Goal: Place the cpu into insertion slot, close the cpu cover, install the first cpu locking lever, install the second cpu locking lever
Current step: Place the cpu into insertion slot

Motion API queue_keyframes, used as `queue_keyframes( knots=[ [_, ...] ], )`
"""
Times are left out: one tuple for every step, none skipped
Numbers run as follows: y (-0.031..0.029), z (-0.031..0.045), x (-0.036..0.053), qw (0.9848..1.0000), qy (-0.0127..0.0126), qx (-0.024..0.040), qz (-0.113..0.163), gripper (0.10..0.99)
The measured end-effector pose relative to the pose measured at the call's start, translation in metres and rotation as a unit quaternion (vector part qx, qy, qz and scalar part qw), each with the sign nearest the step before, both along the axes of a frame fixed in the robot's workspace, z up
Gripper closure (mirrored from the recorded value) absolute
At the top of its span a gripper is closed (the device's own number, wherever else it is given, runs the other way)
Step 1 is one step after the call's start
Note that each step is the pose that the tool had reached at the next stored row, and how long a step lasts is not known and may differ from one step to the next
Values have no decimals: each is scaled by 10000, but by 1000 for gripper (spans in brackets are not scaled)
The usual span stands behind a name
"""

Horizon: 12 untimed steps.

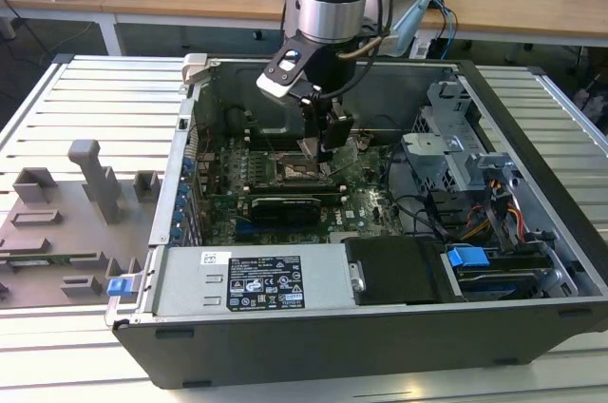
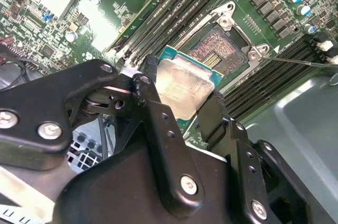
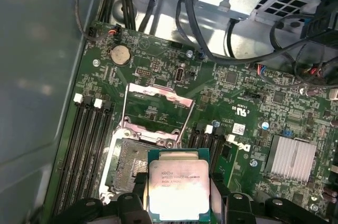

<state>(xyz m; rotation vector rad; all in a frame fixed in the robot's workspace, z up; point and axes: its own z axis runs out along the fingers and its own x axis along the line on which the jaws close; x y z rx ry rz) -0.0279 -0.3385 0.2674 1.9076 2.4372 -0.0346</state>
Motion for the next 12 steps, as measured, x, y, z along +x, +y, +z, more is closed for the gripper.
queue_keyframes(
  knots=[
    [0, 0, 0, 10000, 0, -2, -35, 541],
    [0, 0, 0, 10000, 0, -4, -80, 541],
    [0, 0, 0, 9999, 0, -6, -114, 541],
    [0, 0, 0, 9999, 0, -10, -162, 541],
    [0, 0, 0, 9998, 0, -13, -199, 541],
    [0, 0, 0, 9998, 0, -14, -217, 541],
    [0, -1, 0, 9997, 0, -16, -238, 541],
    [0, 0, 0, 9996, 0, -18, -268, 541],
    [0, 0, 0, 9995, 0, -21, -316, 541],
    [0, -1, 0, 9993, 0, -23, -368, 541],
    [0, -1, 0, 9992, 0, -25, -406, 541],
    [0, -1, 0, 9990, 0, -28, -446, 541]
  ],
)
